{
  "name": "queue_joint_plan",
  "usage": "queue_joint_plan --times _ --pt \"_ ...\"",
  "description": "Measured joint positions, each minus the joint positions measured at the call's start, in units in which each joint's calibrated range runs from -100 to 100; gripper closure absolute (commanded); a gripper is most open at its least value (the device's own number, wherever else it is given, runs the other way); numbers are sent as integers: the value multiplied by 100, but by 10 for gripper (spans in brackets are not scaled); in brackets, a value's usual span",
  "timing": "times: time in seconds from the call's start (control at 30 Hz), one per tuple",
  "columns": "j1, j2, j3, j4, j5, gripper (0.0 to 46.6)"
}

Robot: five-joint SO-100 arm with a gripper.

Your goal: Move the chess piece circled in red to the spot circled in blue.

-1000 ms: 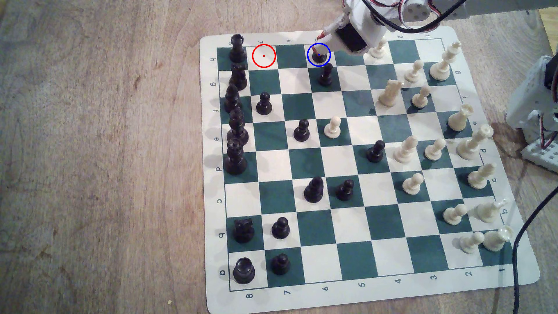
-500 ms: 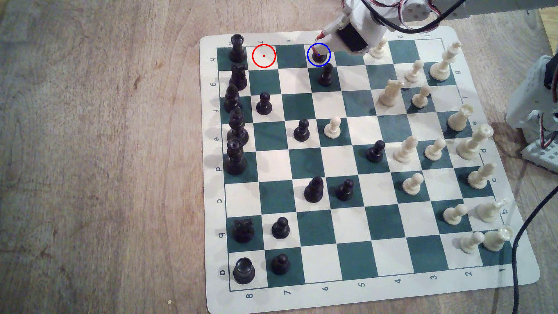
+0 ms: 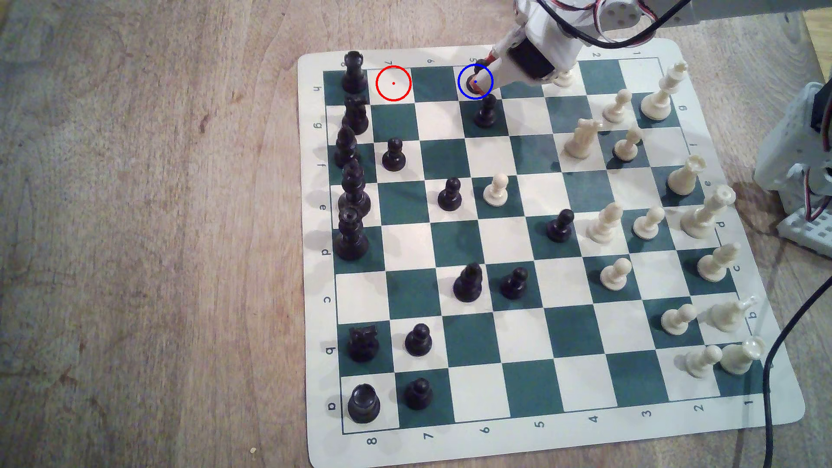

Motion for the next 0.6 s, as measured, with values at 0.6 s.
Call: queue_joint_plan --times 0.6 --pt "59 -1156 9 1195 5 342"
